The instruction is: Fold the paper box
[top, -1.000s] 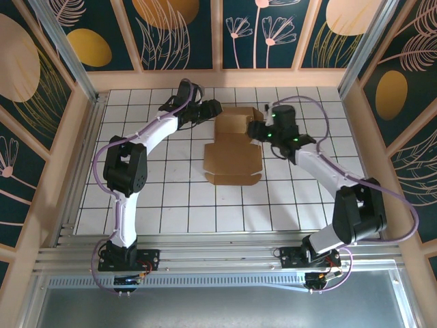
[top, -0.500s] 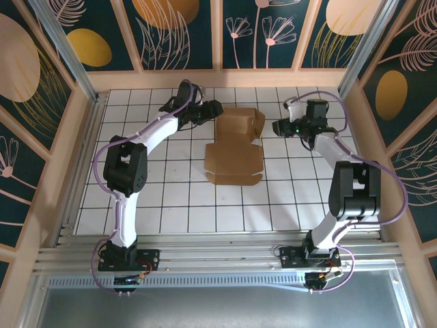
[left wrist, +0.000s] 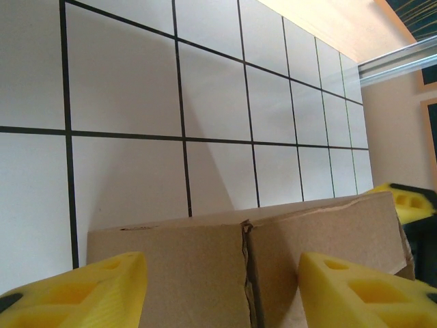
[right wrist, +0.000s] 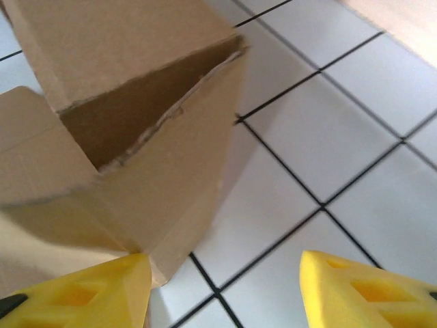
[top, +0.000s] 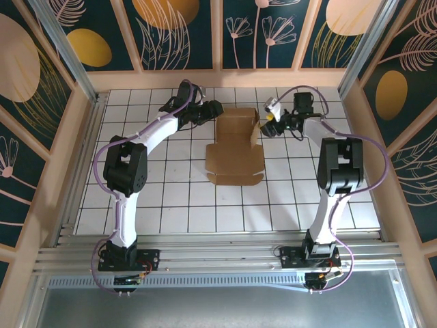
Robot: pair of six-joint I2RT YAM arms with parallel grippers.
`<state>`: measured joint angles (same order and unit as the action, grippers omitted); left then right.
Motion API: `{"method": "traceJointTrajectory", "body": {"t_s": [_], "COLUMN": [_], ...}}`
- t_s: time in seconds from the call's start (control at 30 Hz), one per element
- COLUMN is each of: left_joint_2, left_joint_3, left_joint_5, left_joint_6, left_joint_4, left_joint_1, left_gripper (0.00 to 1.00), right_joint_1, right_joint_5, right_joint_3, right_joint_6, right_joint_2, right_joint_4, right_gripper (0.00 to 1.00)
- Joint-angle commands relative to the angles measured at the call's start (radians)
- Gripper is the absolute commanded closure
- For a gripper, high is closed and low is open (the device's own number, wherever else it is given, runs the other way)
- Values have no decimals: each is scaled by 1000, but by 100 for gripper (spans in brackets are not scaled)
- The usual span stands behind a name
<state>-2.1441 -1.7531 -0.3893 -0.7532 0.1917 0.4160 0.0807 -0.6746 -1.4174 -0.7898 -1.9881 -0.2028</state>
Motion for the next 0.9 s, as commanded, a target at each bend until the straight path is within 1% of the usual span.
{"method": "traceJointTrajectory", "body": {"t_s": [0.0, 0.1, 0.2, 0.5, 0.67, 0.73, 0.87], "left_joint_2": [4, 7, 9, 14, 13, 20, 27], "left_joint_3": [-5, -4, 1, 10, 10, 16, 28], "left_joint_5": [-31, -31, -31, -43, -78, -92, -100], "left_joint_6": [-6, -6, -6, -14, -29, -37, -47], "left_joint_4": [35, 34, 29, 19, 11, 0, -20], "left_joint_1": [0, 0, 0, 0, 0, 0, 0], "left_gripper": [40, 40, 40, 40, 39, 39, 39], "right_joint_1": [32, 46, 62, 101, 159, 182, 213], "right_joint_5": [-78, -85, -73, -16, 129, 223, 364], "right_joint_3": [-33, -21, 2, 103, 92, 63, 43], "right_joint_6": [-41, -25, 39, 306, 356, 389, 442], "right_joint_2": [-37, -37, -34, -25, -41, -56, -76], "right_joint_4": [-64, -44, 29, 304, 327, 313, 314], "right_gripper": [40, 39, 39, 39, 39, 39, 41]}}
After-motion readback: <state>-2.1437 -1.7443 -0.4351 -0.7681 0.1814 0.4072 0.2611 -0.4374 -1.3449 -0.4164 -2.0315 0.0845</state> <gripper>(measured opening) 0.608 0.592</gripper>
